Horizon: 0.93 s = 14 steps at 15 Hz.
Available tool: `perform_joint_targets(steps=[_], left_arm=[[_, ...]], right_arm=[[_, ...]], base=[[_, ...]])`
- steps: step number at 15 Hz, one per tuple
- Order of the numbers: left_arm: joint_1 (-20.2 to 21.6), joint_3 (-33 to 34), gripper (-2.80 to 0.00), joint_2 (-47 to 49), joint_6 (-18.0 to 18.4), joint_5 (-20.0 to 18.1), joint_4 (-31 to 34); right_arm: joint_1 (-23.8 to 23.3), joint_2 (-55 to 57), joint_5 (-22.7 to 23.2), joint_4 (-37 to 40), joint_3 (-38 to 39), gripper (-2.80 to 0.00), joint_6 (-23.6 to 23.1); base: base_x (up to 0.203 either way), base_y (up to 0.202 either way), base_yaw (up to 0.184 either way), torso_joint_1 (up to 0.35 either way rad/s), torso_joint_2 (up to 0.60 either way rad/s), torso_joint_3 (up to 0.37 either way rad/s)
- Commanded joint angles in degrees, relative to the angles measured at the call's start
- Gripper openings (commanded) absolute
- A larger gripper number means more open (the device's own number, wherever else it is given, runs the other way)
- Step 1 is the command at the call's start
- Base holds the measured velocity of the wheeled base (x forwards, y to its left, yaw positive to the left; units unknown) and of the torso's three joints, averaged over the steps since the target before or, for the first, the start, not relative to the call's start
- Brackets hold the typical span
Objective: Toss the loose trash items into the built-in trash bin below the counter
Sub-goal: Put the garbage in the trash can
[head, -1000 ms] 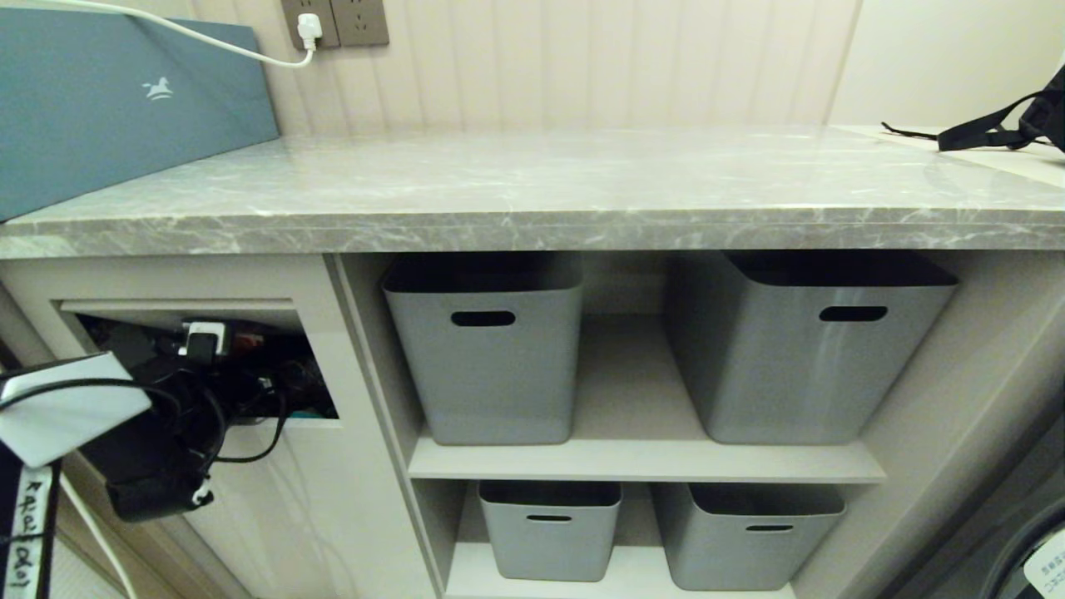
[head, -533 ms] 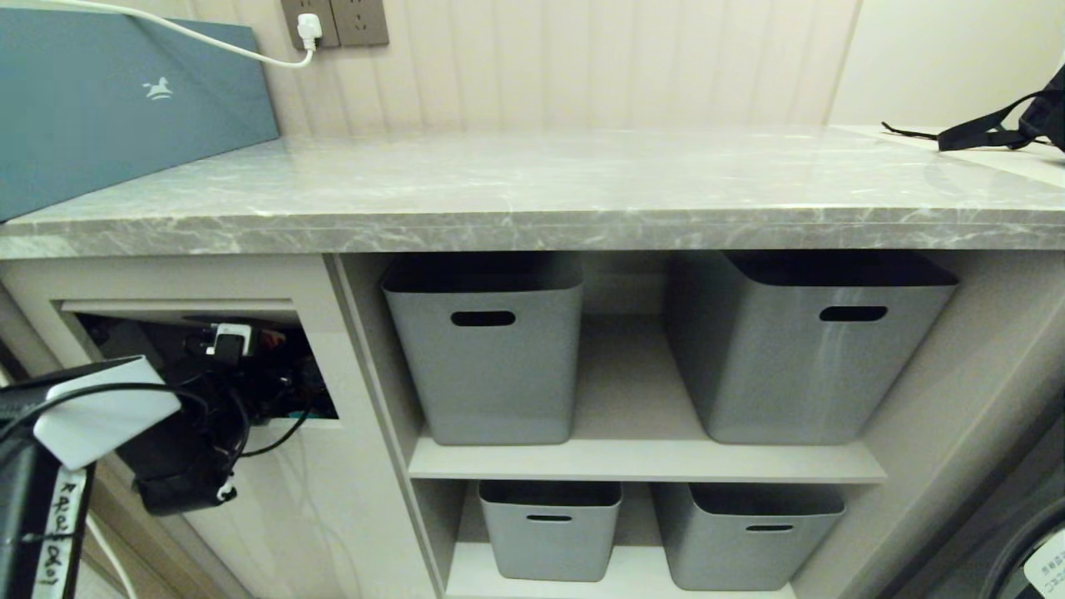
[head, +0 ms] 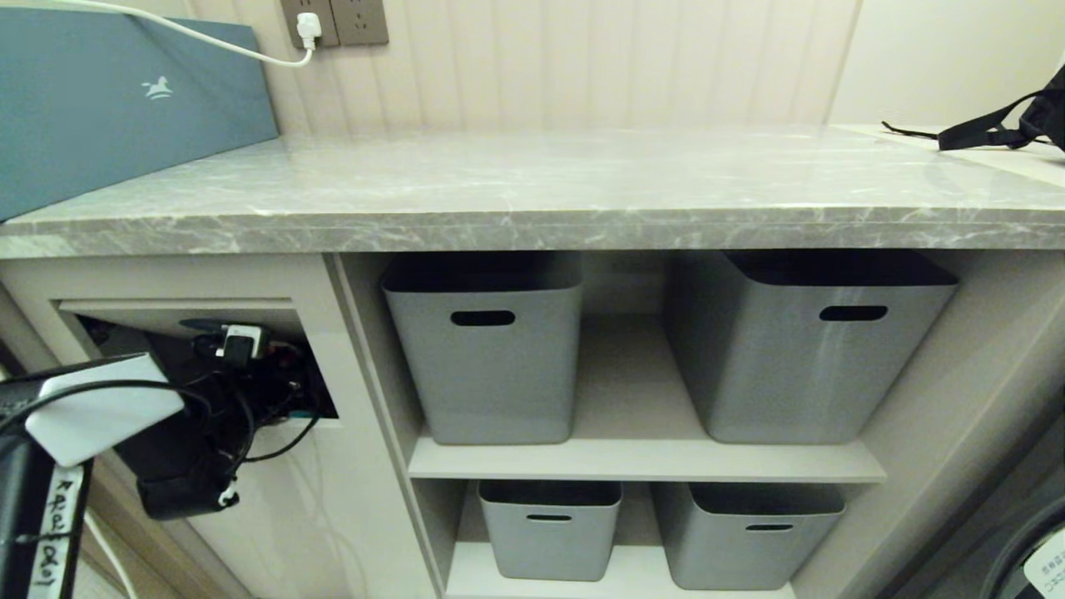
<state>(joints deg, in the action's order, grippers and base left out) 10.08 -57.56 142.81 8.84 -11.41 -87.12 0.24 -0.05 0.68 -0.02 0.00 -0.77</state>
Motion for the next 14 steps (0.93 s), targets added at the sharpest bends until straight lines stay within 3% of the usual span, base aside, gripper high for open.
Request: perform_joint_targets(steps=[1,5,14], left_arm=[[0.03,5.47,0.00,-3.42,0.02,-0.02,-0.54],[0.40,13.86,0.00,-9.28,-0.22,-0.02,-0.54],[0.38,18.97,0.00,-13.00,-0.49,0.07,-0.54]], right_arm=[[0.02,-0.04,0.02,-0.05,0.00,-2.80,-0.02],[0.02,-0.04,0.02,0.02,0.00,-2.80,-0.02],[0.04,-0.04,0.02,-0.06,0.00,-2.80,-0.02]], base=[[0.000,0.000,0.000,0.000,0.00,0.000],[0.000,0.000,0.000,0.000,0.00,0.000],[0.000,0.000,0.000,0.000,0.00,0.000]])
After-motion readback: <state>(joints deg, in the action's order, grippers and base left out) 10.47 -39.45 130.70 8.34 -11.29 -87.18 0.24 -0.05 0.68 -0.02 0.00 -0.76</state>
